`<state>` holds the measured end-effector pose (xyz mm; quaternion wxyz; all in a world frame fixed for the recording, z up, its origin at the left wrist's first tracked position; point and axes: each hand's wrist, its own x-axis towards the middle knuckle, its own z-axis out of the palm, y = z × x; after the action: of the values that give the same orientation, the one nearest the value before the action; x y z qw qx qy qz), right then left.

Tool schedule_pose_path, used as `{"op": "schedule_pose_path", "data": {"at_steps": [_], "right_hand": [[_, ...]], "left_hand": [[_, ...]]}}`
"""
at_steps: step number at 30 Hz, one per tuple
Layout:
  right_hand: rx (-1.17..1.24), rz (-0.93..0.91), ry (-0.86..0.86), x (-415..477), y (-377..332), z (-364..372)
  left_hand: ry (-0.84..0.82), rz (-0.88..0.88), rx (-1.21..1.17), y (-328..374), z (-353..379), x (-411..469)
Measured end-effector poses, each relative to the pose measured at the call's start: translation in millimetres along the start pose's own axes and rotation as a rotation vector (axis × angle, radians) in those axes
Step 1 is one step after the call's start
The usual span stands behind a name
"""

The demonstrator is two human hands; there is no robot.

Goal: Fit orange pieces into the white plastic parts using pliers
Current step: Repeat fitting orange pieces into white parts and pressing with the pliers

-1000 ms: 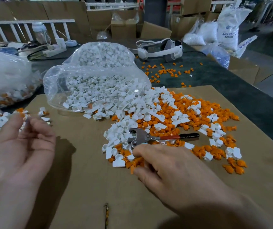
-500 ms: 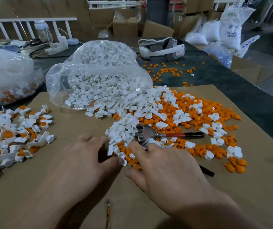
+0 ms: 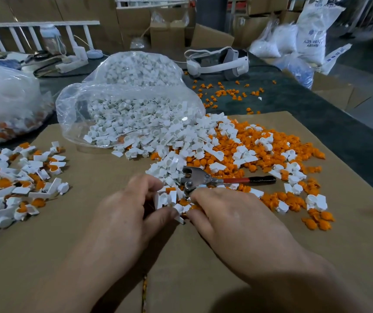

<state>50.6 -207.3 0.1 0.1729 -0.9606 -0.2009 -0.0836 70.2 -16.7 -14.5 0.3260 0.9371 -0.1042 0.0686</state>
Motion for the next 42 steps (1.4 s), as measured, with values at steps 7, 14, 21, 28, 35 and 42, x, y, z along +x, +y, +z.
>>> {"op": "schedule_pose_path", "data": {"at_steps": [7, 14, 21, 28, 35, 42], "right_hand": [[0.123, -0.002, 0.035, 0.4, 3.9, -7.8], [0.153, 0.009, 0.026, 0.9, 5.6, -8.6], [1.094, 0.329, -0.057, 1.2, 3.4, -9.4], [1.79, 0.353, -0.229, 6.0, 5.2, -19.4], [2.049, 0.392, -0.336, 7.0, 7.3, -22.1], [1.929, 0.331, -0.257, 7.4, 5.5, -17.8]], "left_hand": [[0.1, -0.037, -0.127, -2.6, -9.9, 1.0], [-0.009, -0.085, -0.34, 10.1, -2.3, -3.5], [0.027, -0.13, -0.677, 1.6, 0.5, -2.1], [0.068, -0.147, -0.917, 8.6, 5.4, -1.8], [0.098, -0.082, -0.964, 23.1, 4.0, -6.3], [0.132, -0.036, -0.848, 23.2, 5.3, -9.0]]}}
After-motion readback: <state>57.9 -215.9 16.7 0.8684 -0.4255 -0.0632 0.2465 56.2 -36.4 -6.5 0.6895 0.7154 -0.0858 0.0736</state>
